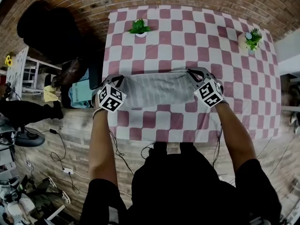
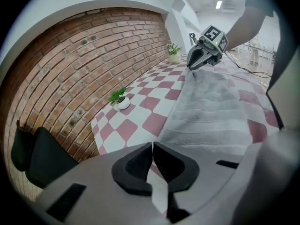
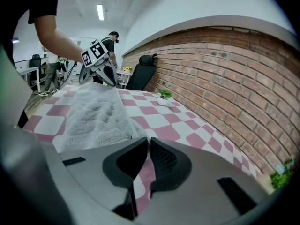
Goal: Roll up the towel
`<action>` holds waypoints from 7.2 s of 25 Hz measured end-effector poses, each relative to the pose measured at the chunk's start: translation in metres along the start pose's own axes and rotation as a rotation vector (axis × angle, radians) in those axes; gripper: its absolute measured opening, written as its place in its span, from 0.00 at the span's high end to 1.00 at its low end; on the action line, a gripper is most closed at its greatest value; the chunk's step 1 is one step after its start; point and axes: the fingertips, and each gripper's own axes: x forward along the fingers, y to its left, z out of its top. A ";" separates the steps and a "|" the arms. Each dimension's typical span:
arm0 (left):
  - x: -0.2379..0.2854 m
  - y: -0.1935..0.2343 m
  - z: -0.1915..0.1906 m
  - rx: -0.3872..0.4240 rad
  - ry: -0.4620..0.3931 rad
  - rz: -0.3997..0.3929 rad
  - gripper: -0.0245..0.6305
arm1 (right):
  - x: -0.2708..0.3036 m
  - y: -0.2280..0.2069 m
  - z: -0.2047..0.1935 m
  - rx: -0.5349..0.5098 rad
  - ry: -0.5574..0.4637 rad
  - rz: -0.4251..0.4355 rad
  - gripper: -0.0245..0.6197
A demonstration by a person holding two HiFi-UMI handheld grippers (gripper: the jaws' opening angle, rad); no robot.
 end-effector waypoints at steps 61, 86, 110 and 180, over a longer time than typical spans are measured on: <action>-0.084 -0.131 0.028 -0.271 -0.205 -0.028 0.50 | -0.118 0.188 0.010 -0.308 -0.093 0.435 0.64; -0.049 -0.276 0.044 -0.130 0.008 -0.247 0.86 | -0.056 0.166 -0.042 -0.470 0.025 0.765 0.89; -0.069 -0.248 0.033 -0.665 -0.178 -0.209 0.86 | -0.063 0.152 -0.003 -0.272 -0.115 0.375 0.82; -0.099 -0.191 0.075 -0.080 -0.260 -0.059 0.60 | -0.048 0.188 0.010 -0.666 -0.069 0.497 0.73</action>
